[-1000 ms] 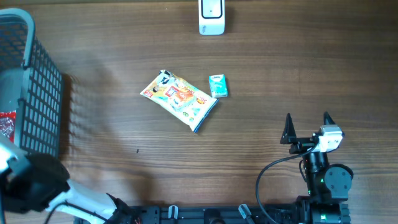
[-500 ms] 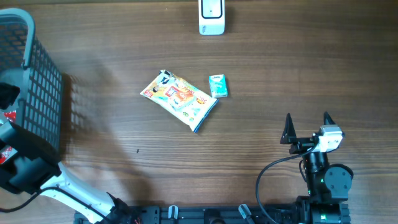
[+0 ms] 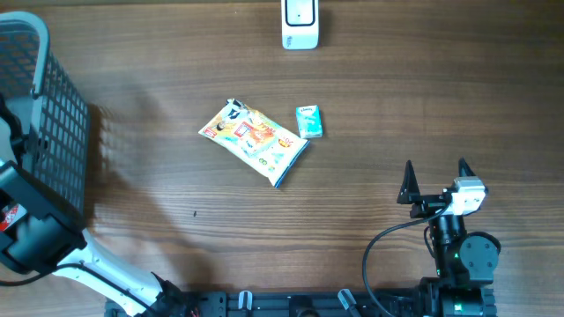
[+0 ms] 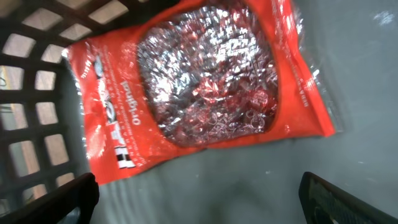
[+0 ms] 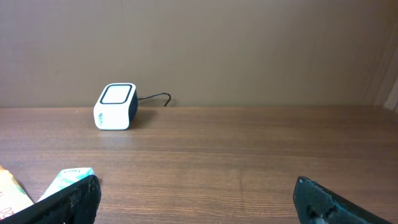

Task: Scan the item barcode
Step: 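Reach into the basket and grasp the red snack bag with the left gripper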

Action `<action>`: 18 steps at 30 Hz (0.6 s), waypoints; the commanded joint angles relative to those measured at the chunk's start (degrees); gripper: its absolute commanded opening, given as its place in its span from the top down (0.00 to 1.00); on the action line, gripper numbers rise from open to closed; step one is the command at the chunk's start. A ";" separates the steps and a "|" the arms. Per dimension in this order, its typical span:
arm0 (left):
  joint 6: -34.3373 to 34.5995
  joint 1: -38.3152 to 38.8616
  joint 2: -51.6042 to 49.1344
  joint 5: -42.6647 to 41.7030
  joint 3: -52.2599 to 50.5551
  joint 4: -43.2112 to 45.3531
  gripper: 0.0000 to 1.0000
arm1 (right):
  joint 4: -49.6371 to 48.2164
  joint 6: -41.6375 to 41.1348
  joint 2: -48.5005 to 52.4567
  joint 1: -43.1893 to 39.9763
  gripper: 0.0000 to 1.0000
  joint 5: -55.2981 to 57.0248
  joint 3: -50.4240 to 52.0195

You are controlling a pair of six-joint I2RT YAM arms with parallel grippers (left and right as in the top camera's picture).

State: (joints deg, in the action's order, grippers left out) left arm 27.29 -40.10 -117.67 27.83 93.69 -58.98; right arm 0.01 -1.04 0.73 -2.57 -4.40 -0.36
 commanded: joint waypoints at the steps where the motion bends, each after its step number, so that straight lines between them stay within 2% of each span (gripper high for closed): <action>1: -2.10 0.07 -0.48 1.25 -4.20 3.39 0.00 | -0.09 -0.46 -0.46 -0.28 0.00 0.55 0.07; 7: -11.72 0.07 -0.48 2.19 -9.31 11.26 0.00 | -0.09 -0.48 -0.46 -0.28 0.00 0.55 0.07; 14: -17.97 -1.01 -0.55 3.26 -9.40 13.40 0.00 | -0.09 -0.46 -0.46 -0.28 0.00 0.55 0.04; 18: -17.92 -3.06 -0.55 3.80 -10.08 13.64 0.00 | -0.09 -0.48 -0.46 -0.28 0.00 0.55 0.04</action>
State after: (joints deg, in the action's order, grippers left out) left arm 11.77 -41.04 -117.64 30.22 85.34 -45.52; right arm 0.01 -1.02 0.73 -2.57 -4.43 -0.36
